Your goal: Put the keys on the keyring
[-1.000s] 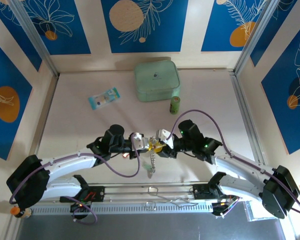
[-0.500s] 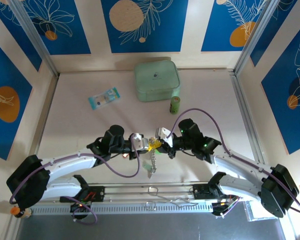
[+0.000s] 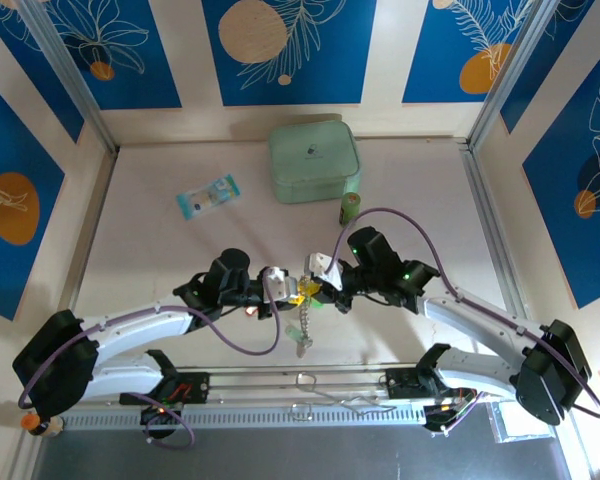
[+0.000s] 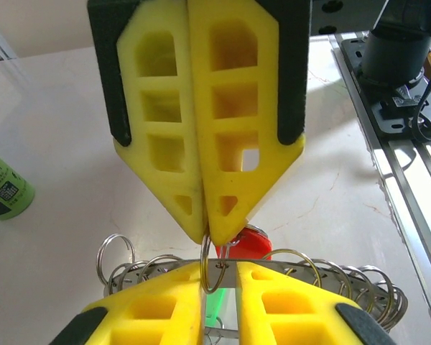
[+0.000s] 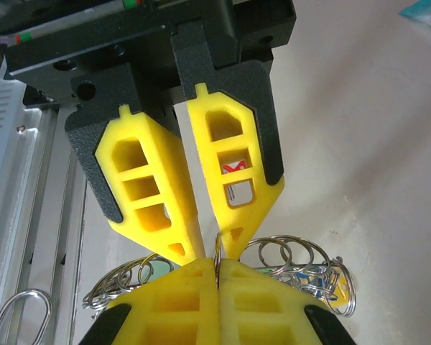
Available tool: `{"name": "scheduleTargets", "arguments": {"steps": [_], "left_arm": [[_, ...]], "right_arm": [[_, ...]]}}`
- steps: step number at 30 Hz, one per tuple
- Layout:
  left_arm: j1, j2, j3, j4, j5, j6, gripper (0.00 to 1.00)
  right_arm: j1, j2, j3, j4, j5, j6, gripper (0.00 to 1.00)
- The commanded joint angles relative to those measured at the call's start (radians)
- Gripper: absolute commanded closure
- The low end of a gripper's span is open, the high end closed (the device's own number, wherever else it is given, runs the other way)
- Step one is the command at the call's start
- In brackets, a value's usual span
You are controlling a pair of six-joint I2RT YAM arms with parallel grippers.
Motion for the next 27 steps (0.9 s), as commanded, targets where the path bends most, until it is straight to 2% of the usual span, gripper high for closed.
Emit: {"name": "scheduleTargets", "arguments": {"steps": [1,8,14,17,19,23,27], "left_arm": [[-0.008,-0.024,0.025,-0.020,0.012,0.017,0.82],[-0.008,-0.031,0.024,-0.012,0.021,0.006,0.83],[-0.008,-0.033,0.027,-0.023,0.034,0.015,1.00],[-0.008,-0.036,0.025,-0.025,0.034,0.018,1.00],[-0.008,-0.038,0.022,-0.015,0.029,0.017,1.00],[-0.008,-0.041,0.011,0.014,0.022,0.018,1.00],[-0.008,-0.043,-0.001,0.044,0.011,0.016,1.00]], "right_arm": [[0.015,0.018,0.053,-0.074,0.006,-0.060,1.00],[0.046,0.057,0.089,-0.087,0.023,-0.077,1.00],[0.052,0.052,0.087,-0.069,0.026,-0.063,1.00],[0.033,0.009,0.039,-0.026,0.021,-0.023,0.81],[0.007,-0.034,-0.008,0.013,0.004,0.020,0.73],[-0.016,-0.106,-0.075,0.062,0.011,0.092,0.71],[-0.015,-0.108,-0.096,0.069,0.012,0.132,0.70]]}}
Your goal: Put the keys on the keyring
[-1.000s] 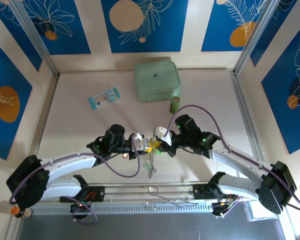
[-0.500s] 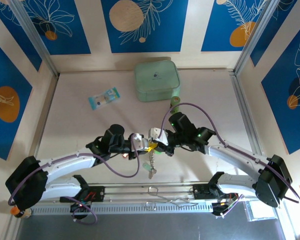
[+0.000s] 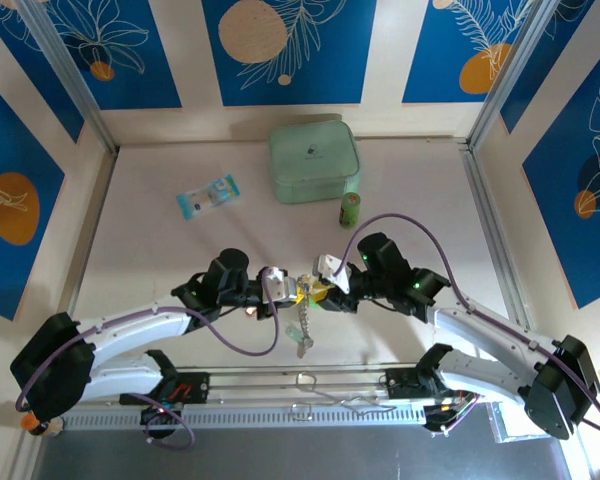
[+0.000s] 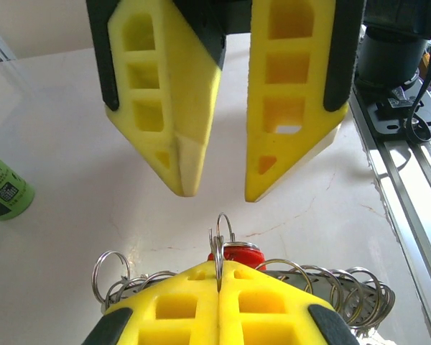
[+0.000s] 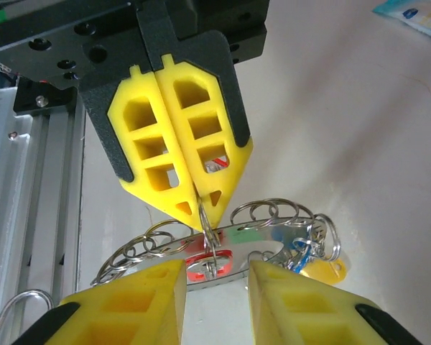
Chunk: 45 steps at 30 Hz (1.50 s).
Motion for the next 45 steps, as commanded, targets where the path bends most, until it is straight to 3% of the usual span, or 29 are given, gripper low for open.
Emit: {"name": "scheduleTargets", "arguments": {"steps": [1,6,18,29,33,39,45], "left_arm": [[-0.008,-0.021,-0.004,0.061,0.007,0.016,1.00],[-0.009,-0.025,-0.009,0.070,0.007,0.012,1.00],[-0.008,-0.026,-0.010,0.064,0.008,0.017,1.00],[-0.008,-0.036,-0.020,0.089,0.037,0.006,1.00],[-0.009,-0.039,-0.026,0.100,0.037,0.000,1.00],[-0.008,-0.030,-0.027,0.105,0.040,0.000,1.00],[-0.008,-0.029,-0.028,0.115,0.042,-0.008,1.00]], "right_arm": [[0.001,0.001,-0.016,0.039,-0.012,0.065,0.70],[0.004,0.035,-0.007,0.060,-0.024,0.066,0.71],[-0.006,0.033,0.017,0.002,-0.013,0.012,0.95],[0.000,0.121,0.031,-0.009,0.010,0.018,0.97],[0.009,0.129,0.035,-0.014,0.007,0.008,0.90],[0.006,0.029,-0.012,0.041,-0.001,0.008,0.66],[0.007,0.023,-0.029,0.089,-0.048,0.034,0.66]]}}
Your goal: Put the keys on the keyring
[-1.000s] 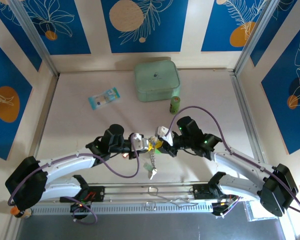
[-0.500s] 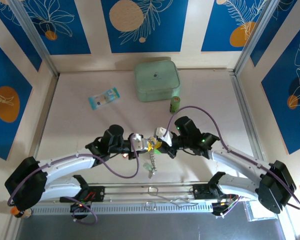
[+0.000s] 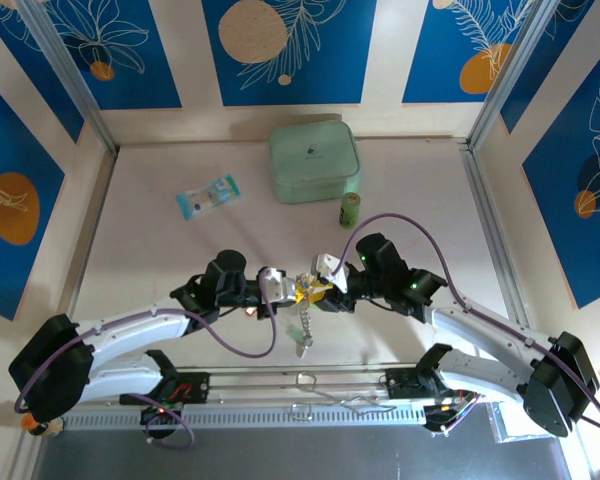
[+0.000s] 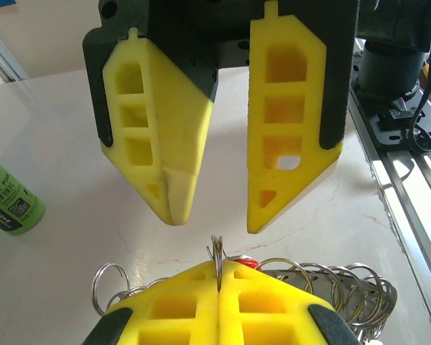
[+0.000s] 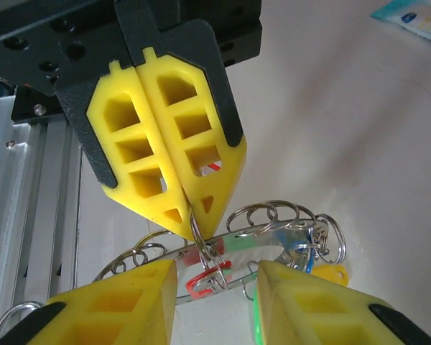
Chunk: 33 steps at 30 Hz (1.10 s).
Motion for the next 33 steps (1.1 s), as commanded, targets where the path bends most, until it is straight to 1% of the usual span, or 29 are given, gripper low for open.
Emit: {"name": "scheduleTargets", "arguments": {"steps": [1,7,11,12,16,17,18,19,20,21,24,26,29,33], "left_arm": [[-0.008,-0.019,-0.007,0.058,0.033,-0.010,1.00],[-0.008,-0.018,-0.009,0.063,0.034,-0.013,1.00],[-0.008,-0.018,-0.011,0.066,0.042,-0.014,1.00],[-0.009,-0.019,-0.010,0.067,0.042,-0.014,1.00],[-0.008,-0.018,-0.011,0.066,0.037,-0.017,1.00],[-0.008,-0.018,-0.010,0.065,0.030,-0.017,1.00],[-0.008,-0.018,-0.009,0.059,0.019,-0.016,0.97],[-0.008,-0.019,-0.006,0.051,0.005,-0.011,0.87],[-0.009,-0.018,-0.002,0.037,-0.004,0.000,0.81],[-0.008,-0.022,0.008,0.003,-0.012,0.026,0.80],[-0.008,-0.035,0.053,-0.114,-0.064,0.088,0.79],[-0.008,-0.039,0.078,-0.186,-0.070,0.131,0.80],[-0.006,-0.031,0.091,-0.217,-0.058,0.143,0.82],[-0.006,-0.017,0.103,-0.219,-0.031,0.137,0.85]], "right_arm": [[0.004,0.010,-0.015,0.038,-0.049,0.022,0.67],[0.007,0.034,-0.011,0.063,-0.061,0.026,0.71],[0.006,0.048,-0.010,0.079,-0.070,0.027,0.79],[0.007,0.051,-0.009,0.081,-0.073,0.028,0.82],[0.007,0.056,-0.002,0.069,-0.078,0.016,0.99],[0.007,0.056,0.004,0.057,-0.075,0.009,1.00],[0.007,0.055,0.012,0.039,-0.070,-0.001,1.00],[0.007,0.055,0.023,0.016,-0.064,-0.014,1.00],[0.007,0.055,0.034,-0.006,-0.059,-0.027,1.00],[0.009,0.057,0.048,-0.036,-0.051,-0.043,1.00],[0.019,0.071,0.098,-0.128,-0.014,-0.098,1.00],[0.030,0.090,0.133,-0.185,0.014,-0.134,1.00],[0.046,0.120,0.181,-0.242,0.039,-0.171,1.00],[0.070,0.148,0.227,-0.268,0.060,-0.190,1.00]]}}
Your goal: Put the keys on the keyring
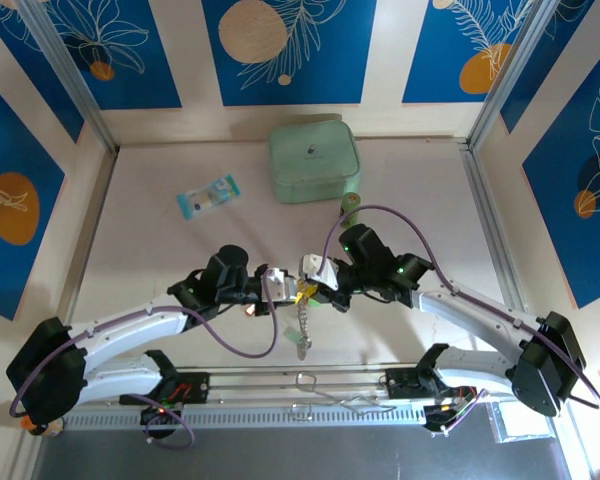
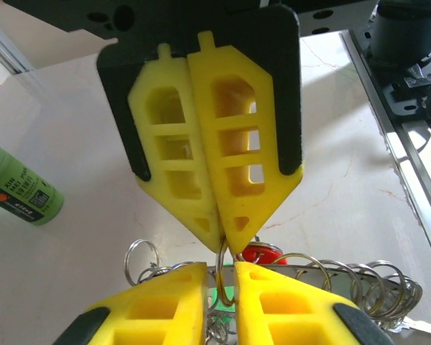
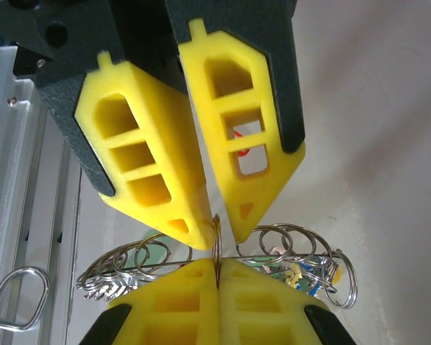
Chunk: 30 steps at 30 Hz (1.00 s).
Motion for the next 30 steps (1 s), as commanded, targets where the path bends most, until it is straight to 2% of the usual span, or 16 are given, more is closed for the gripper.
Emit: {"name": "scheduleTargets", "arguments": {"steps": [1,8,10,14,15,21,30], "left_arm": [[-0.005,0.005,0.031,-0.042,0.026,0.028,0.85],[-0.005,0.010,0.030,-0.032,0.067,0.018,0.99],[-0.005,0.007,0.025,-0.025,0.079,0.014,1.00],[-0.006,0.007,0.007,0.004,0.077,-0.001,1.00],[-0.006,0.007,0.001,0.018,0.078,-0.010,1.00],[-0.005,0.014,-0.030,0.082,0.086,-0.059,1.00],[-0.006,0.019,-0.037,0.107,0.085,-0.069,1.00]], "right_arm": [[0.022,0.012,0.050,-0.057,0.007,-0.043,1.00],[0.027,0.002,0.036,-0.009,-0.010,-0.009,1.00],[0.007,-0.027,0.004,0.033,-0.038,0.022,0.99],[-0.045,-0.097,-0.080,0.129,-0.065,0.103,0.75],[-0.056,-0.116,-0.104,0.151,-0.067,0.125,0.73],[-0.074,-0.154,-0.200,0.222,-0.085,0.206,0.73],[-0.074,-0.108,-0.194,0.241,-0.103,0.193,0.73]]}}
